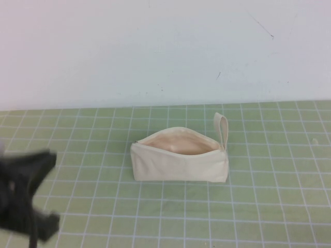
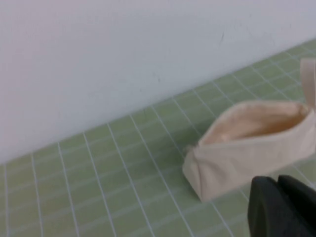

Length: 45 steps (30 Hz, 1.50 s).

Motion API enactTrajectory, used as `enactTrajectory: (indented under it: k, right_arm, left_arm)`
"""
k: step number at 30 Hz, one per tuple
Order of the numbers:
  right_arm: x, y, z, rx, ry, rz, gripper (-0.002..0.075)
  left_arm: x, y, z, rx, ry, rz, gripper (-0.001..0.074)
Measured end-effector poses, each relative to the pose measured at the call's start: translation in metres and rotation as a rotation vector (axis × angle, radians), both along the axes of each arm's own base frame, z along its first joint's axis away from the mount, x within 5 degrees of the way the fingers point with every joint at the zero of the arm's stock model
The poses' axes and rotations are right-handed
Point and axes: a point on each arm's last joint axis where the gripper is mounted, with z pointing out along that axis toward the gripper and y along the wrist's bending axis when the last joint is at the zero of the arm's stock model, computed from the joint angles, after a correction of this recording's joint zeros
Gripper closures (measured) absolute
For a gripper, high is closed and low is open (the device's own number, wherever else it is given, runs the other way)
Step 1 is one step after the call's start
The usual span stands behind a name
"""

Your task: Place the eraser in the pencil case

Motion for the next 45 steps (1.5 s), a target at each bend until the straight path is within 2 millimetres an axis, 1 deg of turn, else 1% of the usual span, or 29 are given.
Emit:
enactTrajectory:
  k: [3,6,9,13,17,21,24,29,33,34,36,38,40,45]
  right_arm:
    - [0.0,0.0,0.0,0.0,0.0,0.0,0.0727]
    - [0.0,0.0,0.0,0.0,0.0,0.0,0.0727]
    - [0.0,0.0,0.0,0.0,0.0,0.0,0.0727]
    - [0.0,0.0,0.0,0.0,0.0,0.0,0.0727]
    - [0.0,0.0,0.0,0.0,0.0,0.0,0.0727]
    - [0.0,0.0,0.0,0.0,0.0,0.0,0.0727]
    - [0.0,0.0,0.0,0.0,0.0,0.0,0.0727]
    - [0.0,0.0,0.0,0.0,0.0,0.0,0.0727]
    - [0.0,0.0,0.0,0.0,0.0,0.0,0.0727]
    - [0.0,0.0,0.0,0.0,0.0,0.0,0.0727]
    - [0.0,0.0,0.0,0.0,0.0,0.0,0.0727]
    - [0.0,0.0,0.0,0.0,0.0,0.0,0.0727]
    - [0.0,0.0,0.0,0.0,0.0,0.0,0.0727]
    - [0.0,0.0,0.0,0.0,0.0,0.0,0.0727]
  left_arm:
    - [-0.007,0.004,-0.02,-0.004,0.047,0.001,0.0735]
    - [-0.01,0.005,-0.04,0.013,0.1,0.002,0.0735]
    - [-0.011,0.005,-0.054,0.012,0.148,0.006,0.0735]
    - [-0.013,0.003,-0.057,-0.048,0.18,0.005,0.0735]
    - [-0.014,0.003,-0.058,-0.112,0.107,-0.012,0.0735]
    - [-0.021,0.019,-0.056,-0.247,-0.035,0.06,0.0735]
    - [-0.031,0.037,-0.063,-0.313,-0.121,0.177,0.0735]
    - [-0.053,0.057,-0.094,-0.332,-0.205,0.339,0.0736]
    - [-0.064,0.065,-0.13,-0.332,-0.229,0.441,0.0736]
    - [-0.066,0.066,-0.138,-0.33,-0.222,0.462,0.0736]
    - [-0.068,0.067,-0.146,-0.32,-0.181,0.496,0.0736]
    - [-0.07,0.068,-0.157,-0.294,-0.081,0.517,0.0736]
    - [-0.072,0.068,-0.163,-0.27,-0.022,0.524,0.0736]
    - [-0.072,0.066,-0.163,-0.2,-0.03,0.474,0.0736]
